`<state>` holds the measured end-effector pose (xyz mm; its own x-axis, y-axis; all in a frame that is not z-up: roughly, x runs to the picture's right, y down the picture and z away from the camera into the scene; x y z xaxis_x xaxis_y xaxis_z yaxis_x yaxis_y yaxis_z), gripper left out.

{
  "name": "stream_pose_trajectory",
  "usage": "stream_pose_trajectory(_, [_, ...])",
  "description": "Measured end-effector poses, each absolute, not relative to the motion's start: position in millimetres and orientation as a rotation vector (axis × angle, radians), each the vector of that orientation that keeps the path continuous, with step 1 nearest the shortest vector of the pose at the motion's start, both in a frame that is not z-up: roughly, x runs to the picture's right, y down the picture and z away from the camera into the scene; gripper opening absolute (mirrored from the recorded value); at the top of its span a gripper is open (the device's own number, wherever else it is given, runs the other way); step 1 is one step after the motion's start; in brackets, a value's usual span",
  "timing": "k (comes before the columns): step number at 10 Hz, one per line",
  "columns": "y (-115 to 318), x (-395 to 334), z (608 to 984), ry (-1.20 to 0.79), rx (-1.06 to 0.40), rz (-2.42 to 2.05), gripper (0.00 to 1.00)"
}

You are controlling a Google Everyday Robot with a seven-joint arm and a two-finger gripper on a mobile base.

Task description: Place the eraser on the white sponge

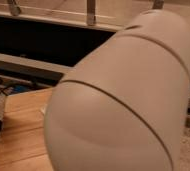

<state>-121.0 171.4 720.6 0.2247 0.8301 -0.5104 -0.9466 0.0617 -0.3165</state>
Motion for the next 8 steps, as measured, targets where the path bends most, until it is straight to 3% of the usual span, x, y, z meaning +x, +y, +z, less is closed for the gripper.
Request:
stream_pose_trajectory(4, [195.0, -67.9, 729.2, 0.204, -0.734, 1.471, 0.00])
stream_pose_trajectory(8, [203.2, -81.2, 739.0, 0.154, -0.800, 1.461, 0.00])
